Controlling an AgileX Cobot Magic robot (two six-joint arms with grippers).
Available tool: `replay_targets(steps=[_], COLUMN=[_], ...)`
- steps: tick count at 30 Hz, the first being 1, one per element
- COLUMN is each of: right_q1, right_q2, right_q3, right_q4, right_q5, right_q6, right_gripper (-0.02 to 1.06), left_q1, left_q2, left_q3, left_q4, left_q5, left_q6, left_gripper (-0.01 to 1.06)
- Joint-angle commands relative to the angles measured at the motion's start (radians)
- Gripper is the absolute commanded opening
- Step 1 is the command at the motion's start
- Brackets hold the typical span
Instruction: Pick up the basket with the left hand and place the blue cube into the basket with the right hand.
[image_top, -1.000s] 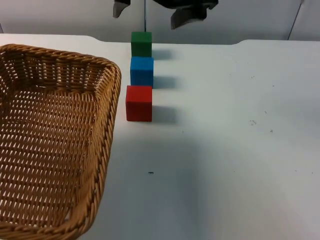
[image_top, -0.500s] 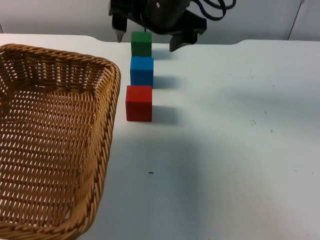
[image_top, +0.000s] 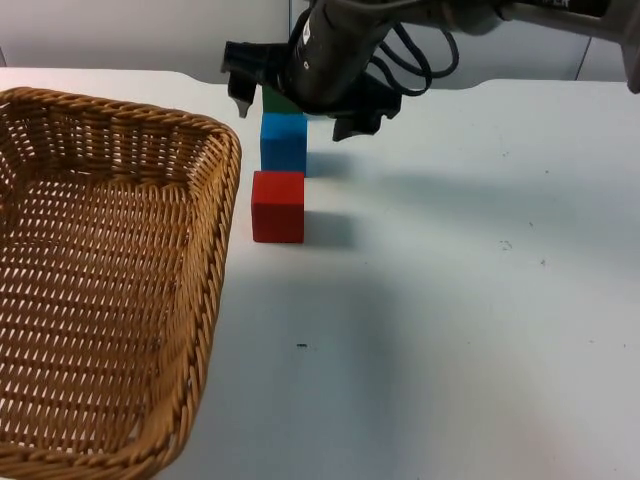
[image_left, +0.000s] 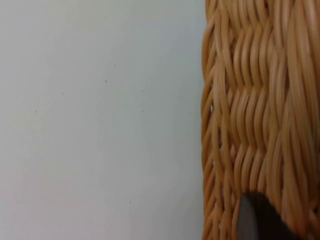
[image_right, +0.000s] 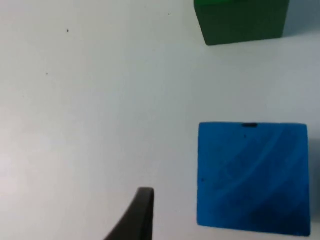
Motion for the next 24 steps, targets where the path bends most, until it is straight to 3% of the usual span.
replay_targets(steps=[1, 12, 24], right_q1=[-0.004, -0.004, -0.004], right_q2=[0.006, 0.012, 0.046], right_q3=[-0.010, -0.010, -0.010], right_q4=[-0.013, -0.076, -0.059], right_q5=[-0.040, -0.060, -0.073], right_q6=[0.009, 0.009, -0.041], right_gripper=[0.94, 0.93, 0.93], left_q1=[0.005, 0.005, 0.005], left_q2=[-0.004, -0.004, -0.004], left_q3=[-0.008, -0.008, -0.008], left_q4=[-0.033, -0.033, -0.033], left_q5=[0.017, 0.017, 0.019], left_q6=[0.002, 0.002, 0.002], left_gripper=[0.00, 0.00, 0.00])
